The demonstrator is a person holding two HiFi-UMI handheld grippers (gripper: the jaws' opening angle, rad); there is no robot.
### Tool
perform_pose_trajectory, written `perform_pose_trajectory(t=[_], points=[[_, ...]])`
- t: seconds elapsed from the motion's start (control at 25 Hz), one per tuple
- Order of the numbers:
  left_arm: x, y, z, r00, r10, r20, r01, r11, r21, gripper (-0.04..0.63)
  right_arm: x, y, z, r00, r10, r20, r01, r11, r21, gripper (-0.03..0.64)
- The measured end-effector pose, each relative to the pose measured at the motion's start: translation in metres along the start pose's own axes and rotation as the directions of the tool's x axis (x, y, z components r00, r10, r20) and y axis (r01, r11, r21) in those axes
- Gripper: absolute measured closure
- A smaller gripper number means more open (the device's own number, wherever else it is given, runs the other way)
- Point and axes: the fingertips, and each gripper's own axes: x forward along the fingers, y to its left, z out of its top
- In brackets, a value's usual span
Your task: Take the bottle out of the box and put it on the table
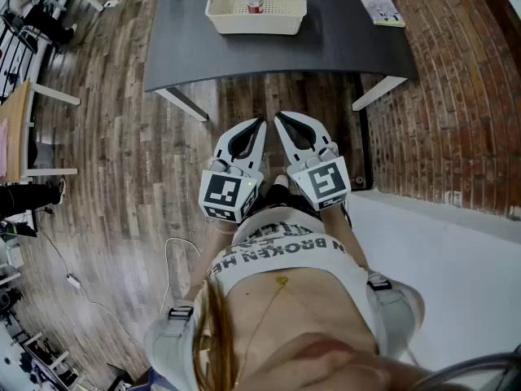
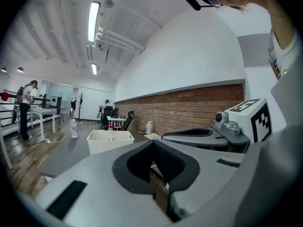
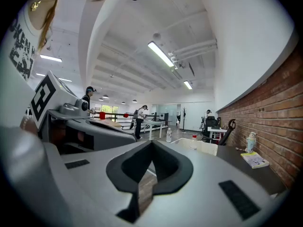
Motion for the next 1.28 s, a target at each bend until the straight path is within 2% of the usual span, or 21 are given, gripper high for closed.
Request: perform_pose_trajectory(t=[0.4,0.76,0.96,1.28], points=[[0.006,-0.011,-0.006,1.0,0.022,0.008,-0.022,1.0,-0.02,0.595,-0.009,-0.009,-0.003,0.999,0.034,0.02,-0.034,0.999,0.019,0.607],[0.008,-0.004,-0.011,0.999,0.054,-0.006,-0.054,0.996,-0.071,0.595,-0.006,-0.015,-0.001,0.998,0.051,0.046,-0.053,0.998,0.039,0.607],[0.018,0.006,-0.011,0.999,0.04,-0.006,-0.04,0.996,-0.082,0.595,0.005,-0.023,-0.004,0.999,0.036,0.032,-0.037,0.999,0.039,0.607],[0.054,0.032,0.001,1.0,-0.026,-0.003,0.026,0.996,-0.084,0.595,0.037,-0.046,-0.002,1.0,-0.001,0.02,0.0,0.998,0.063,0.607]])
